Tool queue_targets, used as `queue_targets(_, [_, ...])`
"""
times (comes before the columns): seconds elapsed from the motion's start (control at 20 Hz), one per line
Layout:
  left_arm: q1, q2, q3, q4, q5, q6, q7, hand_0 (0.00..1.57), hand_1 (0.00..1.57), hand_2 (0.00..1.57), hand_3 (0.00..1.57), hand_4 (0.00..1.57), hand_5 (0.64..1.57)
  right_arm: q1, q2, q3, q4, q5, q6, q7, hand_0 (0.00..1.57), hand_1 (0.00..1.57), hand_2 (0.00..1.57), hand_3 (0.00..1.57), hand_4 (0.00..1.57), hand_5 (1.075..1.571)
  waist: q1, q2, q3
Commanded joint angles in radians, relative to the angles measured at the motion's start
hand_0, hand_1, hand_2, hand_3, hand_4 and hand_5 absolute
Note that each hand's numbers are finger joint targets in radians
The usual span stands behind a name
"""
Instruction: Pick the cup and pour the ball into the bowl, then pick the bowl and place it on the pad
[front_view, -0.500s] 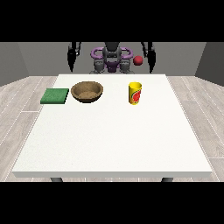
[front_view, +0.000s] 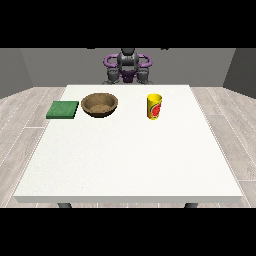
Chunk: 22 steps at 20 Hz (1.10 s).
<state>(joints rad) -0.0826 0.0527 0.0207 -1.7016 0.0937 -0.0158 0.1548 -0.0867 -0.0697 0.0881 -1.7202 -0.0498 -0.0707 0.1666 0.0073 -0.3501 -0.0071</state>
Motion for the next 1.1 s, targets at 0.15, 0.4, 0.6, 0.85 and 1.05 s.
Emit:
queue_targets(0.15, [0.053,-0.051,-0.001,-0.112,0.191,0.019,0.24,0.0,0.0,0.0,0.0,0.0,1.546,-0.021,0.068,0.294,-0.063,0.014,-0.316,0.265,0.0,0.0,0.0,0.0,0.68,1.569,0.064,-0.166,0.0056])
queue_targets(0.4, [-0.053,-0.017,0.01,-0.153,0.159,0.038,0.233,0.0,0.0,0.0,0.0,0.0,1.529,-0.194,0.069,0.422,-0.127,0.112,-0.444,0.353,0.0,0.0,0.0,0.0,0.42,1.571,-0.015,-0.003,0.0063])
queue_targets(0.6, [-0.21,0.025,0.079,-0.086,0.128,0.024,0.102,0.0,0.0,0.0,0.0,0.0,1.507,-0.361,0.07,0.316,-0.064,0.148,-0.358,0.295,0.0,0.0,0.0,0.0,0.13,1.57,-0.052,0.225,0.0064])
queue_targets(0.85, [-0.376,0.089,0.161,-0.011,0.117,0.021,-0.005,0.0,0.0,0.0,0.0,0.0,1.509,-0.383,0.017,0.235,-0.067,0.095,-0.28,0.133,0.0,0.0,0.0,0.0,0.0,1.57,-0.1,0.461,0.0074])
queue_targets(1.05, [-0.39,0.129,0.183,0.079,0.047,0.007,-0.155,0.0,0.0,0.0,0.0,0.0,1.459,-0.401,-0.013,0.194,-0.104,0.036,-0.202,0.081,0.0,0.0,0.0,0.0,0.0,1.568,-0.146,0.562,0.0072])
